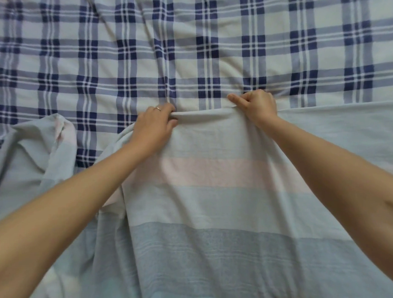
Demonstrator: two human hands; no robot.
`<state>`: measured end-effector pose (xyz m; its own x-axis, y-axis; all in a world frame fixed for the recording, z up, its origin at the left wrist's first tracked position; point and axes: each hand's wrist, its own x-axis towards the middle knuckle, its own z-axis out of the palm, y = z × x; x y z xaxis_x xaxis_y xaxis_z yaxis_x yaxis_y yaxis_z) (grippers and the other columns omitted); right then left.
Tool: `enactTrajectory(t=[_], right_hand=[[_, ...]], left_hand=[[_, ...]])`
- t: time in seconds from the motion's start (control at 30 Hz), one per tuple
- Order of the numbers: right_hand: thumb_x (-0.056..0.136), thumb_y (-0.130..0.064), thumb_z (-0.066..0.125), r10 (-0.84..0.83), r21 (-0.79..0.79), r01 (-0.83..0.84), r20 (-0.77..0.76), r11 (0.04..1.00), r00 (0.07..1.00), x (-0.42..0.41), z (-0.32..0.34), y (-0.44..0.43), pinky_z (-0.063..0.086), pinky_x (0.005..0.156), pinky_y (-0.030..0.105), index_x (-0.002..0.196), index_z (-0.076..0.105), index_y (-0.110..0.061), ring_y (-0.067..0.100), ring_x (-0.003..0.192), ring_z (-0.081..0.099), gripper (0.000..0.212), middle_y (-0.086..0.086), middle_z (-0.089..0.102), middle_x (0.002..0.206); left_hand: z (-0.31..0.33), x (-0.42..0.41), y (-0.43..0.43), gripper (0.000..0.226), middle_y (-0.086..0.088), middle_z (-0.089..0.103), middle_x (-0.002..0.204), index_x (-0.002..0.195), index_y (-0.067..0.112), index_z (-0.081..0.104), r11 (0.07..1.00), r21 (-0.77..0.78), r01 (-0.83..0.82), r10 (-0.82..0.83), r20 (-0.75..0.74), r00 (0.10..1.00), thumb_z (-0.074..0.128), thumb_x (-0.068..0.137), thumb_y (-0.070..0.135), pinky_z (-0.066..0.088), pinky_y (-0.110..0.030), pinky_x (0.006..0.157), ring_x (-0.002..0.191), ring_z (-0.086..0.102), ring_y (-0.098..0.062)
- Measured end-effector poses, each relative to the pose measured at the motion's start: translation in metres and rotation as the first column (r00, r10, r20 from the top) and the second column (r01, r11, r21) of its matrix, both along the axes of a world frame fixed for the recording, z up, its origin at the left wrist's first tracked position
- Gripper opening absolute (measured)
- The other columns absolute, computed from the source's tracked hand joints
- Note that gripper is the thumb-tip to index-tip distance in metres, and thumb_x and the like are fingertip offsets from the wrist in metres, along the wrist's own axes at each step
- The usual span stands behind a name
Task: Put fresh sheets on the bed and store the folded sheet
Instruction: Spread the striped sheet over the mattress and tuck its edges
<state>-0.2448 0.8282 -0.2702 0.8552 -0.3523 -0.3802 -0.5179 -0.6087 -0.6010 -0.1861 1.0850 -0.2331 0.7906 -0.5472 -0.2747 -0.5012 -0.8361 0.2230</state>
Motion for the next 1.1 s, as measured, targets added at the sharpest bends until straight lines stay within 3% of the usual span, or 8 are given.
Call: enactTrajectory(t=[0.23, 0.37, 0.53, 0.63, 0.77, 0.93, 1.0, 1.1], right_hand=[[0.082, -0.061, 0.057, -0.013, 0.032, 0.014, -0.018, 0.999, 1.0, 0.002, -0.006, 0.0, 0.032, 0.062, 0.031, 0.048, 0.029, -0.019, 0.013, 0.044, 0.03, 0.061, -0.002, 0.029, 0.045], [0.081, -0.061, 0.058, -0.017, 0.051, 0.02, -0.062, 0.999, 0.998, 0.005, -0.001, -0.001, 0.034, 0.064, 0.03, 0.05, 0.031, -0.019, 0.013, 0.047, 0.033, 0.059, -0.002, 0.031, 0.047], [0.083, -0.06, 0.057, 0.024, 0.05, -0.019, -0.097, 0.999, 0.995, 0.006, 0.005, 0.0, 0.029, 0.053, 0.03, 0.05, 0.03, -0.021, 0.012, 0.047, 0.034, 0.058, -0.003, 0.031, 0.049], [0.093, -0.054, 0.045, 0.126, 0.229, -0.106, -0.076, 0.968, 0.989, 0.002, 0.024, -0.016, 0.035, 0.062, 0.026, 0.055, 0.044, -0.021, 0.009, 0.053, 0.042, 0.05, -0.004, 0.046, 0.057], [0.097, -0.048, 0.04, 0.354, -0.285, -0.336, 0.016, 0.898, 0.935, -0.043, 0.026, -0.053, 0.031, 0.079, 0.031, 0.066, 0.05, -0.013, 0.018, 0.059, 0.046, 0.048, -0.004, 0.047, 0.057], [0.097, -0.042, 0.043, 0.413, -0.621, -0.322, 0.004, 0.714, 0.911, -0.059, -0.004, -0.093, 0.032, 0.081, 0.035, 0.054, 0.048, -0.01, 0.026, 0.045, 0.04, 0.054, 0.009, 0.052, 0.047], [0.094, -0.035, 0.049, 0.372, -0.726, -0.19, 0.097, 0.661, 0.923, -0.057, -0.011, -0.085, 0.029, 0.076, 0.032, 0.054, 0.053, -0.01, 0.026, 0.045, 0.044, 0.048, 0.011, 0.056, 0.048], [0.092, -0.043, 0.047, 0.043, -0.673, 0.06, 0.135, 0.737, 0.99, -0.067, -0.005, -0.061, 0.024, 0.095, 0.033, 0.086, 0.06, -0.01, 0.027, 0.09, 0.055, 0.035, 0.009, 0.063, 0.087]], left_hand=[[-0.023, 0.031, 0.004, 0.023, -0.024, 0.06, 0.093, 0.116, 0.005, 0.044, 0.955, 0.219, -0.201, 0.151, 0.223, 0.963, 0.036, 0.095, 0.004, 0.036, -0.042, 0.062, 0.082, 0.056, -0.038], [-0.013, 0.021, -0.009, 0.029, -0.023, 0.058, 0.105, 0.124, 0.005, 0.04, 0.931, 0.24, -0.275, 0.226, 0.211, 0.951, 0.038, 0.095, 0.005, 0.039, -0.046, 0.084, 0.096, 0.052, -0.037], [-0.011, -0.074, -0.027, 0.046, -0.01, 0.037, 0.144, 0.137, 0.022, 0.037, 0.999, -0.006, -0.031, 0.032, 0.198, 0.98, 0.036, 0.093, 0.036, 0.013, -0.055, 0.106, 0.136, 0.026, -0.027], [-0.027, -0.117, -0.007, 0.068, 0.008, 0.007, 0.158, 0.147, 0.042, 0.01, 0.981, 0.177, 0.079, -0.087, 0.039, 0.995, 0.019, 0.084, 0.065, 0.002, -0.072, 0.101, 0.145, -0.001, -0.025], [-0.044, -0.098, 0.016, 0.083, 0.011, -0.005, 0.158, 0.147, 0.044, -0.001, 0.941, 0.204, -0.269, 0.255, 0.095, 0.962, 0.02, 0.073, 0.076, -0.005, -0.075, 0.099, 0.143, -0.015, -0.03], [-0.046, -0.091, 0.008, 0.083, 0.006, 0.006, 0.158, 0.148, 0.036, 0.012, 0.948, 0.133, -0.29, 0.27, 0.148, 0.951, 0.031, 0.073, 0.064, 0.0, -0.078, 0.098, 0.144, -0.003, -0.035], [-0.048, -0.09, 0.008, 0.082, 0.006, 0.006, 0.158, 0.148, 0.035, 0.014, 0.95, 0.12, -0.288, 0.268, 0.16, 0.95, 0.032, 0.072, 0.062, 0.0, -0.078, 0.098, 0.144, -0.003, -0.035], [-0.048, -0.091, 0.008, 0.082, 0.006, 0.006, 0.159, 0.149, 0.035, 0.014, 0.955, 0.1, -0.279, 0.262, 0.157, 0.952, 0.034, 0.072, 0.06, -0.001, -0.078, 0.097, 0.144, -0.003, -0.035]])
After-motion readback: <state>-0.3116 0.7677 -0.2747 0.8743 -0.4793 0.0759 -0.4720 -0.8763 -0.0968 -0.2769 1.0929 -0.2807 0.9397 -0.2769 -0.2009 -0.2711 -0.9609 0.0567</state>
